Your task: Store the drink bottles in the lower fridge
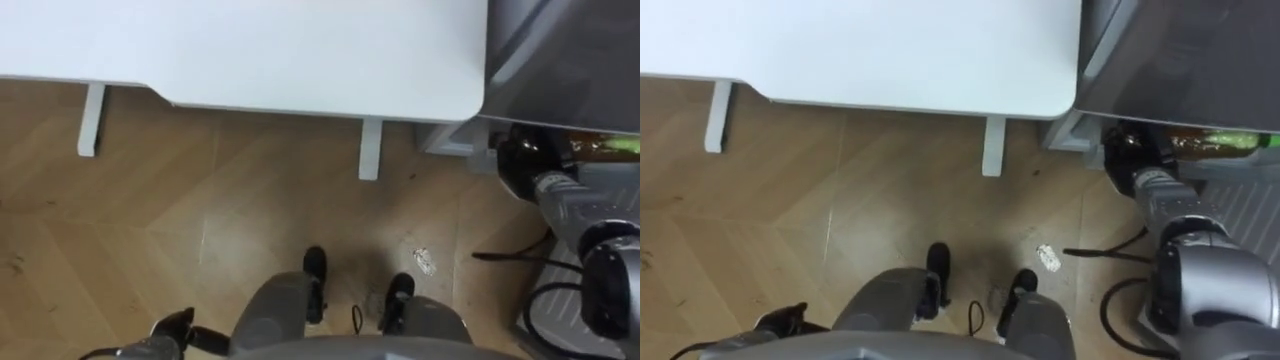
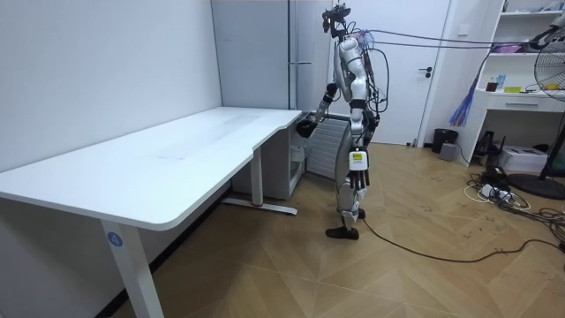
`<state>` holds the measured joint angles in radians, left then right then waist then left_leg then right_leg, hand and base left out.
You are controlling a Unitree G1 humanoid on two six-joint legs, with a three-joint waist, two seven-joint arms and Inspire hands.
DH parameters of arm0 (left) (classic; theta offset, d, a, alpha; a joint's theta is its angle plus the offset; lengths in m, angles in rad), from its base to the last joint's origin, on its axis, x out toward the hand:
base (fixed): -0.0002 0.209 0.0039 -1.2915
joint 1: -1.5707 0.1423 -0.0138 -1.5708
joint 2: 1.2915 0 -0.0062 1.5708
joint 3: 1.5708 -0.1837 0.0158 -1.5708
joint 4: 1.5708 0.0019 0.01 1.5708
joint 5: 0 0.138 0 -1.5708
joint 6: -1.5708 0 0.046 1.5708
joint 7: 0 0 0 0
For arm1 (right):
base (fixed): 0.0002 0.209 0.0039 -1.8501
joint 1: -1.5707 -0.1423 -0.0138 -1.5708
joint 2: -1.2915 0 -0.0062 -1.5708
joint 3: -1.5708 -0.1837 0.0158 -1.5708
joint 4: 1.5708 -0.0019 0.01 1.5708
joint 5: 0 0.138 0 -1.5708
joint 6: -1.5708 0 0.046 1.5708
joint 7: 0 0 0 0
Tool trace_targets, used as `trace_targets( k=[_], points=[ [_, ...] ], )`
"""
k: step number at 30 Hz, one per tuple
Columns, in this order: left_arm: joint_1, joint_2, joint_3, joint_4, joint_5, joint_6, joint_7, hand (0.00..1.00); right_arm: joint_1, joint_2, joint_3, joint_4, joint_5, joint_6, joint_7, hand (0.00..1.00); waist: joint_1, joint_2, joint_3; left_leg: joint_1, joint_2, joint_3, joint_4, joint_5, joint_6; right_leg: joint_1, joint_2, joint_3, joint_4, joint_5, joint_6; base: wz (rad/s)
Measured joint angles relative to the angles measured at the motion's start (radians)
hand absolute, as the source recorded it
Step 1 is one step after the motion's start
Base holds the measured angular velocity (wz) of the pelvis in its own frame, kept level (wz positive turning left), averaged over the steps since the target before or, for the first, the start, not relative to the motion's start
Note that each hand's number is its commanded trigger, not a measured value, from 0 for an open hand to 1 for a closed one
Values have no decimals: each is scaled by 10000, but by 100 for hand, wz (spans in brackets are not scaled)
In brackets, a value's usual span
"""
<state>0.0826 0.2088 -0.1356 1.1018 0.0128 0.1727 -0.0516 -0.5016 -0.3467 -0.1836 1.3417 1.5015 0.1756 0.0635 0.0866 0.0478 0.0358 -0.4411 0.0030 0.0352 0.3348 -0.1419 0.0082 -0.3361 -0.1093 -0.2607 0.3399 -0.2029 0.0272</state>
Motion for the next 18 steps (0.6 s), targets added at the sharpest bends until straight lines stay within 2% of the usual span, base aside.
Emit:
trace_targets(
  k=[4,6,8,11,12,18],
  points=[
    [-43,1,-351,-26,4,-83,-10,0,-405,-44,5,-12,0,-21,-11,100,-18,-54,34,-311,-71,184,62,90,99,-567,-179,172,466,-54,15,-7],
    [-121,15,-474,-21,9,-126,-11,0,-598,-173,27,-15,-29,-23,-19,100,-59,-71,43,-528,-177,200,154,141,163,-893,-322,240,812,-171,38,2],
    [-164,62,-580,-31,8,-192,-20,0,-795,-353,116,-13,-214,-30,-140,100,26,-116,73,-732,-223,461,281,187,237,-1258,-479,365,1187,-236,72,-5],
    [-177,171,-779,-47,8,-195,-12,0,-941,-459,369,-13,-284,-29,-265,100,11,-135,85,-957,-249,472,433,215,282,-1476,-521,386,1334,-252,80,-1],
    [-176,222,-784,-50,8,-196,-11,0,-1018,-462,381,-16,-342,-17,-342,100,24,-215,136,-1011,-281,495,463,237,309,-1591,-586,397,1459,-303,74,6],
    [-156,339,-778,-51,7,-191,35,0,-1289,-698,363,-15,-316,-16,-768,100,57,-261,137,-1457,-321,510,780,262,356,-2048,-695,389,1827,-385,103,4]
  ],
)
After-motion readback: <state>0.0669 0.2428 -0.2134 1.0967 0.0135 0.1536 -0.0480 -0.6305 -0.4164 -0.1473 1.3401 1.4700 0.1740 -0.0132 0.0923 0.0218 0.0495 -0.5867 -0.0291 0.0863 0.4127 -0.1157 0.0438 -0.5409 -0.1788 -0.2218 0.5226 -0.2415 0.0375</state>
